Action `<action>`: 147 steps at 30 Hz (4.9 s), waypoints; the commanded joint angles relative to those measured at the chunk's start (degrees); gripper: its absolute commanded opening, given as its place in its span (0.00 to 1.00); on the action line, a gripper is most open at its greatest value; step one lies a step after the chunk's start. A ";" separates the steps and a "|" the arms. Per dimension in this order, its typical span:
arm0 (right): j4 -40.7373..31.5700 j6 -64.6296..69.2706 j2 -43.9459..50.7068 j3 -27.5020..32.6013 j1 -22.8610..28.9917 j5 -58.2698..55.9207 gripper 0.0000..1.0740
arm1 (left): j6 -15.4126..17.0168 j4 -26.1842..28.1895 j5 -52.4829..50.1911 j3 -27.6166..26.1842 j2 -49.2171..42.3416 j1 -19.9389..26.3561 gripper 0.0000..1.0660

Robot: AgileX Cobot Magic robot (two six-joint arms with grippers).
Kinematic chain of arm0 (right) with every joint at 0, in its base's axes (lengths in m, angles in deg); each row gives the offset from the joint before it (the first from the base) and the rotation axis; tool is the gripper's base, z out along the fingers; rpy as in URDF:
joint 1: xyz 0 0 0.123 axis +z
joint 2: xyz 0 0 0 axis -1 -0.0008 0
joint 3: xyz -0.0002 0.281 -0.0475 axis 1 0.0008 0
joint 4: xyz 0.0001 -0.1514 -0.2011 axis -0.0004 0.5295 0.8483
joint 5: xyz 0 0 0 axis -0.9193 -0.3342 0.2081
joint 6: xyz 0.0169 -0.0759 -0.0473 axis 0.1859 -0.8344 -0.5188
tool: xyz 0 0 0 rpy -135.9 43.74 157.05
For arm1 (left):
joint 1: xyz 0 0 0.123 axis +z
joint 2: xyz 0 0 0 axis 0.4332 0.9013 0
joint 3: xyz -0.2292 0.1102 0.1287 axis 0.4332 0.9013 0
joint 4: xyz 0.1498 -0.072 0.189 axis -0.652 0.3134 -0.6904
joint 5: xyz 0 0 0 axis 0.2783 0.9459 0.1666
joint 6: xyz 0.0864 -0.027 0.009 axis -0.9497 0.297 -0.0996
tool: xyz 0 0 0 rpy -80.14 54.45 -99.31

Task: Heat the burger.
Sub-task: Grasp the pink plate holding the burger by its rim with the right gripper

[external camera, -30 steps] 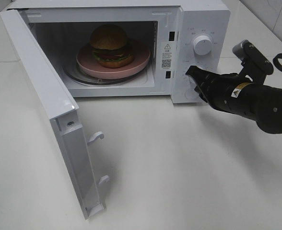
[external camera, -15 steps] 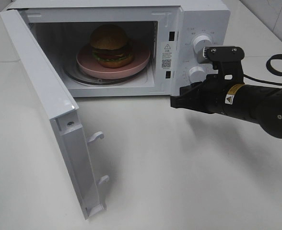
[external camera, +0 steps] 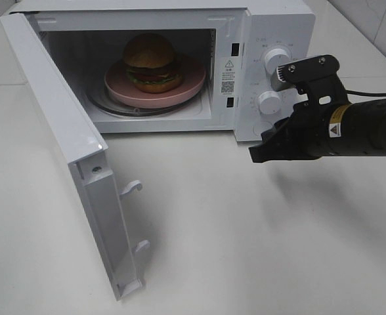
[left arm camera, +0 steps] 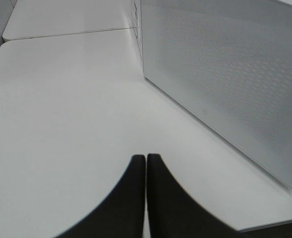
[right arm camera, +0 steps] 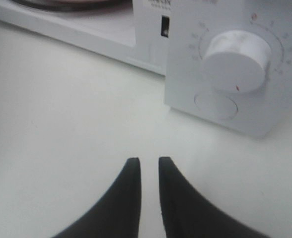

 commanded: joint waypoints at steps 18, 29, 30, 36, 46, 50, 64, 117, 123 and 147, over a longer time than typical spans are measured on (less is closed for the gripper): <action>-8.59 -4.81 10.83 -2.46 -0.23 -32.72 0.13 | -0.17 0.40 -0.63 0.17 -0.34 -0.23 0.00; -38.45 -33.86 10.83 -13.12 -0.23 -50.36 0.14 | -0.17 0.40 -0.63 0.17 -0.34 -0.23 0.00; -42.06 -37.13 10.83 -14.15 -0.23 -50.99 0.15 | -0.17 0.40 -0.63 0.17 -0.34 -0.23 0.00; -50.59 -47.44 10.83 -16.27 -0.23 -51.57 0.20 | -0.17 0.40 -0.63 0.17 -0.34 -0.23 0.00; -58.44 -58.67 7.05 -20.57 0.00 -53.51 0.40 | -0.17 0.40 -0.63 0.17 -0.34 -0.23 0.00; -58.21 -66.00 3.21 -24.06 3.27 -53.29 0.50 | -0.17 0.40 -0.63 0.17 -0.34 -0.23 0.00; -44.75 -72.71 -5.04 -33.17 14.09 -46.35 0.54 | -0.17 0.40 -0.63 0.17 -0.34 -0.23 0.00; -3.27 -66.86 -25.15 -49.45 21.77 -31.68 0.53 | -0.11 0.40 -0.63 0.17 -0.34 -0.23 0.00; 0.74 -62.45 -26.64 -51.34 21.60 -31.74 0.53 | -0.11 0.40 -0.63 0.17 -0.34 -0.23 0.00; 1.78 -61.65 -30.60 -55.06 21.60 -29.28 0.53 | -0.11 0.40 -0.63 0.17 -0.34 -0.23 0.00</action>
